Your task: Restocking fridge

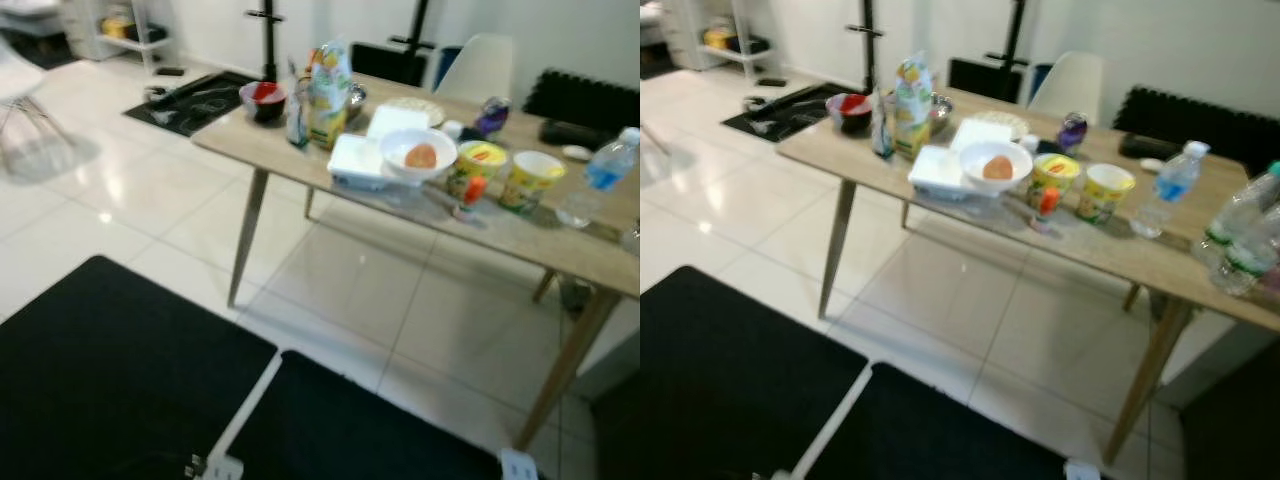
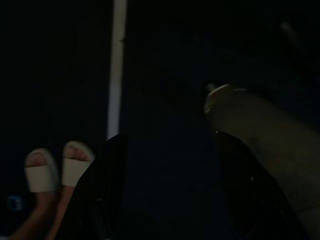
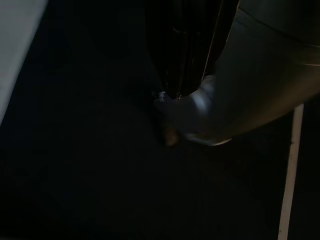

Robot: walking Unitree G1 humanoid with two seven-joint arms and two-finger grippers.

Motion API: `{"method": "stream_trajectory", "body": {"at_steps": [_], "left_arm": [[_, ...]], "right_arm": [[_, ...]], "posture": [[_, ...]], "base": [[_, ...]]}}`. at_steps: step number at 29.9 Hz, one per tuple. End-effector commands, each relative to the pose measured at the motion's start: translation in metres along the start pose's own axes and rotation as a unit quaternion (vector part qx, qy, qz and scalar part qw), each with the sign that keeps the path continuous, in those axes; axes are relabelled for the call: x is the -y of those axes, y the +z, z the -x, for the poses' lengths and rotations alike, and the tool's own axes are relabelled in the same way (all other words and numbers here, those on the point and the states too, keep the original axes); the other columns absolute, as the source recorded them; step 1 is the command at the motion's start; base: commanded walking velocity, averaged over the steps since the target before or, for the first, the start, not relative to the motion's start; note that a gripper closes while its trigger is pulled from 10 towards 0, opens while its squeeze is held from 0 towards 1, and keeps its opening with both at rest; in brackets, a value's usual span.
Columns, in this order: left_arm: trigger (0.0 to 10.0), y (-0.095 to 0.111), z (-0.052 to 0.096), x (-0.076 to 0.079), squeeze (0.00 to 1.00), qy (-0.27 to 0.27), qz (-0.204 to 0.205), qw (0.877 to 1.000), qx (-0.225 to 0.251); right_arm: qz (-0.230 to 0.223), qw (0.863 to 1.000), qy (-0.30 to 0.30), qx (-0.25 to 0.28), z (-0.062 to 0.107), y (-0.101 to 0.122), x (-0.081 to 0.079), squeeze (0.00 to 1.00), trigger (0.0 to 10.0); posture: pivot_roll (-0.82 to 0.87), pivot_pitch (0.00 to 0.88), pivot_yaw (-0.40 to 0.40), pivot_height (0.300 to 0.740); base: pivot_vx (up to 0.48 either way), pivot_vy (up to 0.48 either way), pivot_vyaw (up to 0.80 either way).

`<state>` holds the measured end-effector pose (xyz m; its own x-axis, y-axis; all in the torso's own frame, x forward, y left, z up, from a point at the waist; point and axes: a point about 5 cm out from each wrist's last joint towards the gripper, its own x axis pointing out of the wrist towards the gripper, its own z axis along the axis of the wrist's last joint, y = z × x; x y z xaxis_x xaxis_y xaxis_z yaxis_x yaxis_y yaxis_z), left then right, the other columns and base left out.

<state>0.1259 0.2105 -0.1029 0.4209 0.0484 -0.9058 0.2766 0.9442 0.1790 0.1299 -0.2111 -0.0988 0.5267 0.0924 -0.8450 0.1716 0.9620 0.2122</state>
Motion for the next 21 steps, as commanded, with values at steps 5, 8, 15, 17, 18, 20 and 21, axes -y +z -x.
{"method": "stream_trajectory", "body": {"at_steps": [5,8,15,17,18,20,21], "left_arm": [[10.0,0.0036,-0.0006,0.0014,0.0,-0.002,-0.006,1.0,0.005],[10.0,0.0037,-0.0007,0.0015,0.0,-0.002,-0.007,1.0,0.005],[10.0,0.0043,-0.0008,0.0017,0.0,-0.001,-0.008,1.0,0.006],[10.0,0.0043,-0.0008,0.0017,0.0,0.0,-0.008,1.0,0.006],[10.0,0.004,-0.0007,0.0018,0.0,0.0,-0.008,1.0,0.006],[10.0,0.0036,-0.0006,0.0017,0.0,0.0,-0.009,1.0,0.005],[10.0,0.0036,-0.0006,0.0017,0.0,0.0,-0.009,1.0,0.005]], "right_arm": [[-0.002,1.0,-0.009,-0.005,0.0013,-0.0007,0.0045,0.0,10.0],[-0.002,1.0,-0.009,-0.005,0.0013,-0.0008,0.0046,0.0,10.0],[-0.002,1.0,-0.01,-0.006,0.0014,-0.0008,0.0047,0.0,10.0],[-0.002,1.0,-0.01,-0.006,0.0015,-0.0008,0.005,0.0,10.0],[-0.003,1.0,-0.01,-0.006,0.0016,-0.0011,0.0052,0.0,10.0],[-0.002,1.0,-0.01,-0.007,0.0017,-0.0012,0.0054,0.0,10.0],[-0.002,1.0,-0.01,-0.007,0.0017,-0.0012,0.0054,0.0,10.0]], "posture": [[-0.02,0.029,0.001,0.74],[-0.02,0.03,0.0,0.74],[-0.02,0.031,0.0,0.74],[-0.02,0.035,0.0,0.74],[-0.02,0.035,0.0,0.74],[-0.02,0.035,-0.002,0.74],[-0.02,0.035,-0.002,0.74]], "base": [[0.0,0.0,-0.79],[0.0,0.0,-0.79],[0.0,0.0,-0.79],[0.0,0.0,-0.79],[0.0,0.0,-0.79],[0.0,0.0,-0.79],[0.0,0.0,-0.79]]}}
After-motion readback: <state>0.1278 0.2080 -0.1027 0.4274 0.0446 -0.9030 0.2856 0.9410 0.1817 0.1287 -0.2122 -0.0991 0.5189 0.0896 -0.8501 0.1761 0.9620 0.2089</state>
